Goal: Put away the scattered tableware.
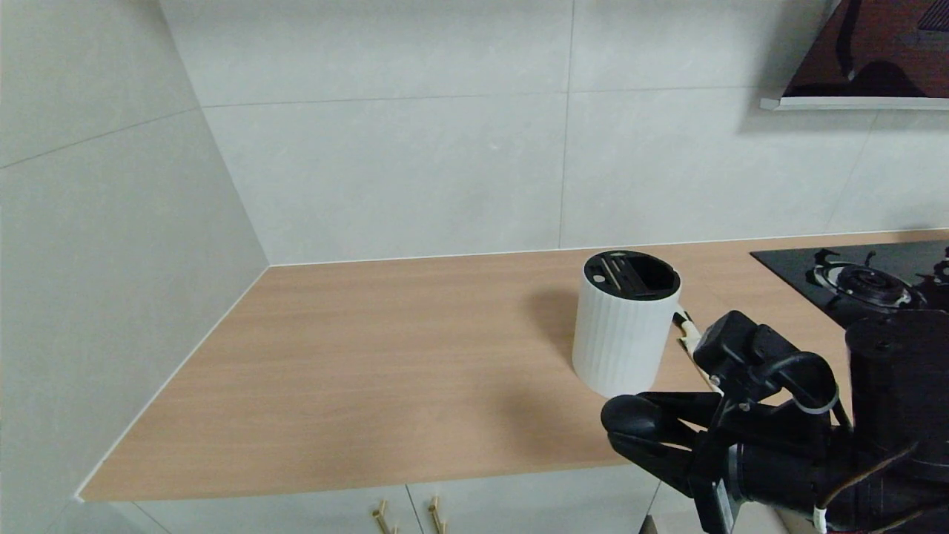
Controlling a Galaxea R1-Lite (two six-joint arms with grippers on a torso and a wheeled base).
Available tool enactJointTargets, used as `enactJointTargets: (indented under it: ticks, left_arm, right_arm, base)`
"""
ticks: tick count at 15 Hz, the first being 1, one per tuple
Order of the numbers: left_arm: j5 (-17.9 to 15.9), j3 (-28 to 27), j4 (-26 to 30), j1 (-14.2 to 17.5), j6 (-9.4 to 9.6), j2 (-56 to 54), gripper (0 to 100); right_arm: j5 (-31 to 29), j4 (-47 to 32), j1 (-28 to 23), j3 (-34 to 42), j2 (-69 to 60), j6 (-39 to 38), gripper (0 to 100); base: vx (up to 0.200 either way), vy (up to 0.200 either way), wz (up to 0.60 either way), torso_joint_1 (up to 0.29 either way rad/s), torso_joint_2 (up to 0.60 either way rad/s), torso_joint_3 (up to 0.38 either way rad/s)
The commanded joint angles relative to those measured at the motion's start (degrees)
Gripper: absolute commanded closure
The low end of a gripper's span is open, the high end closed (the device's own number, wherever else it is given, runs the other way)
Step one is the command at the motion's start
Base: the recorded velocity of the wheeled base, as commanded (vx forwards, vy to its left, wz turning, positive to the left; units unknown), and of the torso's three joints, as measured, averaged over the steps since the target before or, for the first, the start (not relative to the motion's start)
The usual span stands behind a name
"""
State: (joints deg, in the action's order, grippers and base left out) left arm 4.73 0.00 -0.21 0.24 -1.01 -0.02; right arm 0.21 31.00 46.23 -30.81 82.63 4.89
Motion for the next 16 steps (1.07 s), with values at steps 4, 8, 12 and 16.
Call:
enactJointTargets:
  ticks: [4,8,12,16]
  left_arm:
    - [0.0,0.0,0.0,0.0,1.71,0.0,0]
    - [0.0,0.0,0.0,0.0,2.77,0.0,0]
    - [0.0,0.0,0.0,0.0,2.68,0.0,0]
    - [0.0,0.0,0.0,0.0,2.51,0.0,0]
  right_arm:
    - [-0.6,-0.1,-0.4,2.5,-0.3,0.0,100]
    - [-1.3,-0.1,-0.4,2.7,-0.2,0.0,100]
    - [-1.3,-0.1,-0.4,2.9,-0.3,0.0,100]
    - [-1.7,0.0,-0.4,3.8,-0.4,0.1,100]
  base:
    - [-0.2,-0.15,0.0,-0.004,0.0,0.004]
    - [0.0,-0.2,0.0,-0.002,-0.01,0.004]
    - [0.0,-0.2,0.0,0.007,0.0,0.004]
    - [0.0,-0.2,0.0,0.001,0.0,-0.004]
